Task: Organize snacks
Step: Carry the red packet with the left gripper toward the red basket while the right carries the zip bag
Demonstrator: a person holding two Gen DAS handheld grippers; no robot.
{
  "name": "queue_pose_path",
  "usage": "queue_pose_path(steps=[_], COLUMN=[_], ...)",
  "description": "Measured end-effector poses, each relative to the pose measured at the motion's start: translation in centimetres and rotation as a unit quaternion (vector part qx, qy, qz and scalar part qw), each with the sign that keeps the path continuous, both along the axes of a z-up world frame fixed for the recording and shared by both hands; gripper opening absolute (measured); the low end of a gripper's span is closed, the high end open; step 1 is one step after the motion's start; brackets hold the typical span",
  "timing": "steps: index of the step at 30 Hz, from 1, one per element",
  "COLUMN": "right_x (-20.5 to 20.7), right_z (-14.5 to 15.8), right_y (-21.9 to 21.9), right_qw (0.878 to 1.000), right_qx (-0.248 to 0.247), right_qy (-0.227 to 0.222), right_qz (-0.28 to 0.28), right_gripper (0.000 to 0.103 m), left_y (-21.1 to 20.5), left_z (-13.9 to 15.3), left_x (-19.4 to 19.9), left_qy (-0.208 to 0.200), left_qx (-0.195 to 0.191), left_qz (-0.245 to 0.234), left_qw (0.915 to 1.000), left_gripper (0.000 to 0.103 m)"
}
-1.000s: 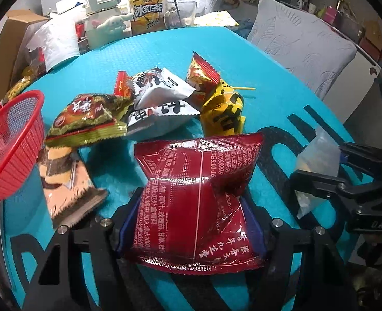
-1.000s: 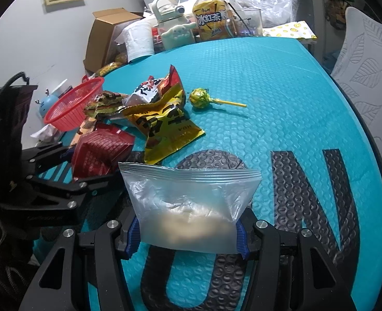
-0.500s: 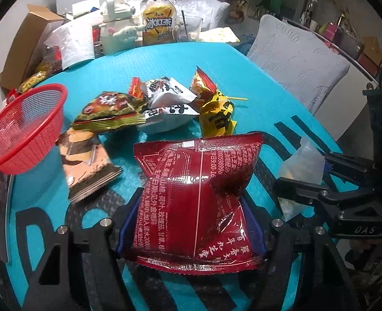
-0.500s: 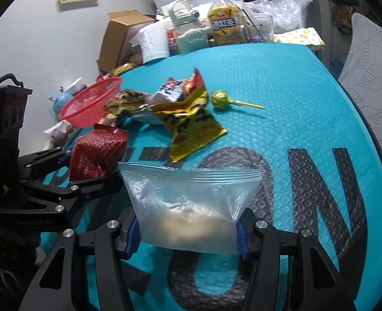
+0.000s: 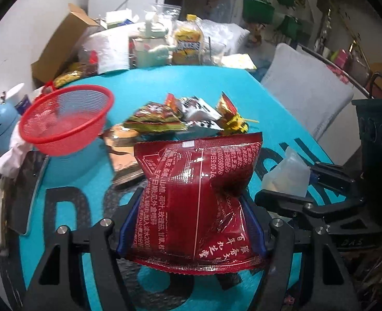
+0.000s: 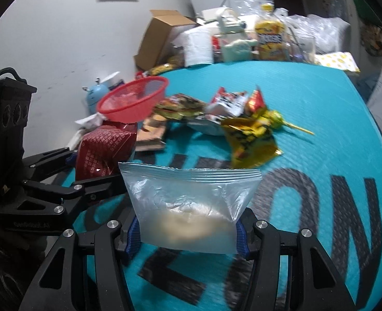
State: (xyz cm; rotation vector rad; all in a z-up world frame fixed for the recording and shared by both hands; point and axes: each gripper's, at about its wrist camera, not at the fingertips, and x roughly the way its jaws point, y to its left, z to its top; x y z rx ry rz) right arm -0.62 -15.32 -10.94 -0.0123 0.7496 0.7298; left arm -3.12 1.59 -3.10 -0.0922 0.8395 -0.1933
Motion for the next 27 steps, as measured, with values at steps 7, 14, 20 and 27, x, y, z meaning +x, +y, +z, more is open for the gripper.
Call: queue_pose_path(steps=[7,14,20,27], right_x=[-0.2,0.4,1.4,3.0], right_z=[1.5,3.0,4.2,6.5], right_y=[2.8,6.0,8.9,12.1], right_qw=[0.999,0.996,0.994,0.991], right_qx=[0.003,0.009,0.006,0.002], right_qy=[-0.020,-0.035,-0.042,-0.068], right_qz=[0.040,0.078,0.100,0.118], right_gripper=[0.056,0.056,0.056,0.056], left_y=[2.1,5.0,7.7,11.0], left_z=[1.4,2.6,3.8,5.1], left_x=[-1.2,-1.3,-0.9,0.6], left_qy=[-0.023,-0.043,-0.061,-0.081], left_qx=[-0.008,-0.011,-0.014,-0.008], left_qz=[0.028,0.063,0.085,0.105], left_qw=[0.9993,0.9970,0.9944,0.9912], left_gripper=[0.069,0.069,0.069,0.069])
